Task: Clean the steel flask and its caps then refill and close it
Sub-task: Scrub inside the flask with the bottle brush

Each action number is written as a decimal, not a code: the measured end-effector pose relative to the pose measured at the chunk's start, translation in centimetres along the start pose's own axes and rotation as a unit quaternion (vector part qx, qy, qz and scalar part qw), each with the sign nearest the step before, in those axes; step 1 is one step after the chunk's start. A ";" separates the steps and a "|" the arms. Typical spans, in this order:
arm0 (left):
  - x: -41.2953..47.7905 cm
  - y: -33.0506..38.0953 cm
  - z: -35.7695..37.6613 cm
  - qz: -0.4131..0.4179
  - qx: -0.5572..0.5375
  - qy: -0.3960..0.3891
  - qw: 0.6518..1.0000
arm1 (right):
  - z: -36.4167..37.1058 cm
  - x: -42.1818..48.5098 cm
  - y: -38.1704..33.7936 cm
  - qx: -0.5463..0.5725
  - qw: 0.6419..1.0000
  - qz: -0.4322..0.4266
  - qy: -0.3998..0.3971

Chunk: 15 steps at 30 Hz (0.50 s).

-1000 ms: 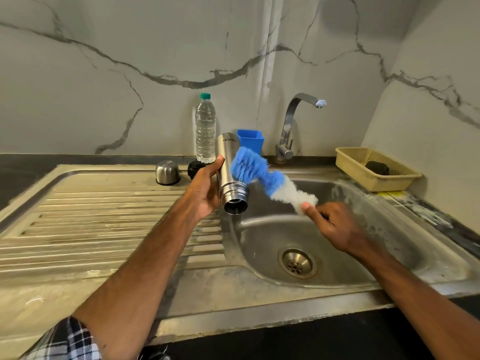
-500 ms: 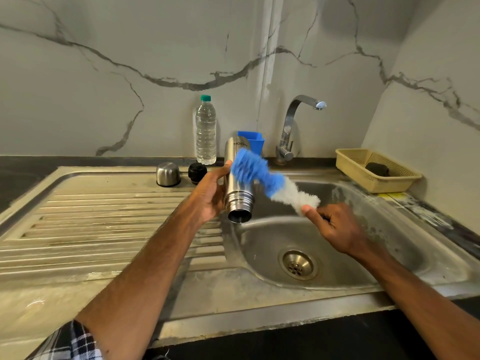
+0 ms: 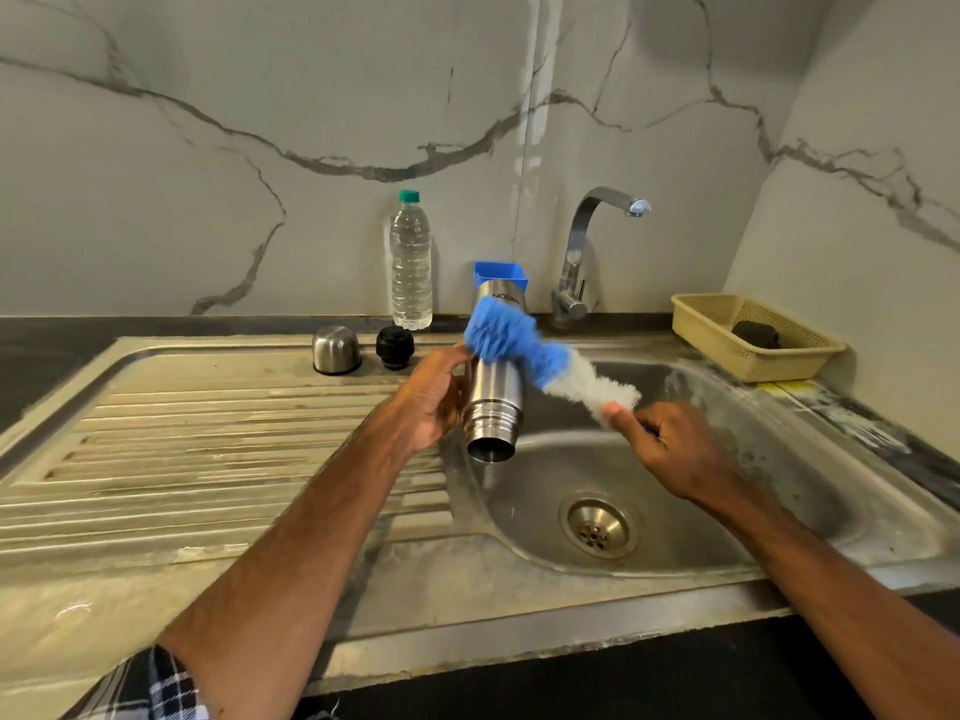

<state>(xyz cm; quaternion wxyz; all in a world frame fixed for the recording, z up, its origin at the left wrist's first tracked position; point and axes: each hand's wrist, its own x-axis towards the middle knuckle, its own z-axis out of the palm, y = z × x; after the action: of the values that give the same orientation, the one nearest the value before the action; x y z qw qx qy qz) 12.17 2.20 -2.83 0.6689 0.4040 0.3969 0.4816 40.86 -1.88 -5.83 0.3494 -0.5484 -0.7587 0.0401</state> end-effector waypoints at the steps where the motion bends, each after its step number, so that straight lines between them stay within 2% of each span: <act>1: 0.0 -0.1 -0.1 -0.001 -0.003 -0.004 1.000 | 0.0 0.1 0.0 0.005 1.000 0.011 0.012; 3: 0.0 -0.2 0.1 -0.007 -0.008 -0.019 1.000 | -0.1 0.2 0.2 0.013 0.999 0.030 0.028; 6: -0.2 -0.2 0.4 -0.002 -0.002 -0.014 1.000 | 0.1 0.3 0.3 -0.001 1.000 0.016 0.008; 9: -0.3 -0.3 0.6 -0.008 -0.004 -0.031 0.999 | -0.1 0.4 0.1 0.013 0.998 0.055 0.031; 12: -0.4 -0.4 0.9 -0.004 0.003 -0.039 0.999 | 0.0 0.3 0.1 -0.003 0.999 0.028 0.027; 15: -0.3 -0.6 1.2 -0.004 0.001 -0.053 0.999 | 0.2 0.3 -0.2 0.013 0.997 0.065 0.040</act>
<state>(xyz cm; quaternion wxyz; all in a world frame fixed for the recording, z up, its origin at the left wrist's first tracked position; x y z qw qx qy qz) 13.42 1.60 -2.89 0.6902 0.4286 0.3628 0.4564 40.57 -1.59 -5.72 0.3831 -0.5930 -0.7065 0.0501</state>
